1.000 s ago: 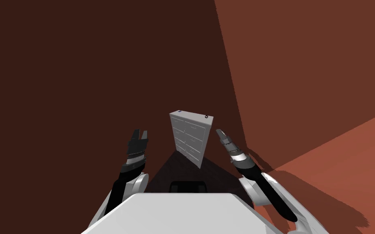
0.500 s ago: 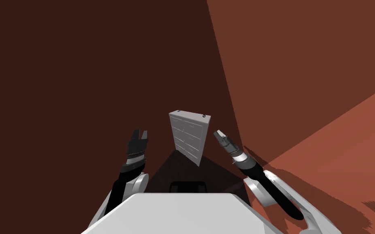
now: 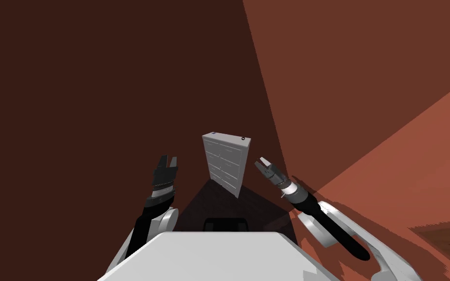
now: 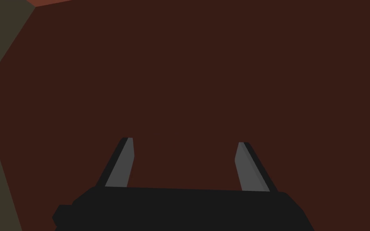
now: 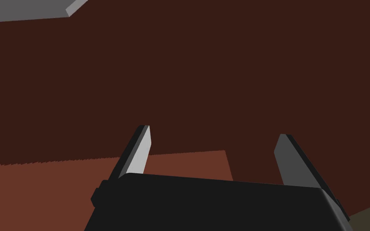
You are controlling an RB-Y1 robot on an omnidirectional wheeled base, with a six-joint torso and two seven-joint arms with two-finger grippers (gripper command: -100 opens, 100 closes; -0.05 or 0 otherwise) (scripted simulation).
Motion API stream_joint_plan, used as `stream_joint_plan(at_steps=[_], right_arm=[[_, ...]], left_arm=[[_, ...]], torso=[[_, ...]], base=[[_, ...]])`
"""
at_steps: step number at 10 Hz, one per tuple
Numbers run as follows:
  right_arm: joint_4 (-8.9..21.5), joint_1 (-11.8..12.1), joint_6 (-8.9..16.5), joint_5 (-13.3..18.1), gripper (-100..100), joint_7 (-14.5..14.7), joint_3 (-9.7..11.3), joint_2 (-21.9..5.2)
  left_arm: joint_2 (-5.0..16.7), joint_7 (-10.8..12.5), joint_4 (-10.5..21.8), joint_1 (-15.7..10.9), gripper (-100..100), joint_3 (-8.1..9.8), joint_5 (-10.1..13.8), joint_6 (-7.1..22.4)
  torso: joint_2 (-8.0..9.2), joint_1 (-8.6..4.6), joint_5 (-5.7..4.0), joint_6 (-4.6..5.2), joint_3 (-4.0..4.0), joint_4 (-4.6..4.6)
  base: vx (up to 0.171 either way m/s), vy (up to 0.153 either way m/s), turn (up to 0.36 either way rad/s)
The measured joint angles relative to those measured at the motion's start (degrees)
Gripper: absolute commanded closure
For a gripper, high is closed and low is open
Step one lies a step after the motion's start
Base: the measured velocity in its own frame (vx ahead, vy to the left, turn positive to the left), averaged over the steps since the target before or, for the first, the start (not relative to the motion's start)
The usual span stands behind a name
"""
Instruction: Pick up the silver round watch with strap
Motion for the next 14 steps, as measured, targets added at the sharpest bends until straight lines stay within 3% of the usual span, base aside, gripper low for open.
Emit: stream_joint_plan(at_steps=[14], right_arm=[[7.1, 0.7, -4.2, 2.3, -100, 11.1, -0.8, -22.2]], left_arm=[[0.0, 0.0, 0.0, 0.0, 0, 0.00, 0.0, 0.0]], torso=[[-0.13, 0.08, 0.01, -0.02, -0.07, -0.02]], base=[[-0.028, -0.007, -0.009]])
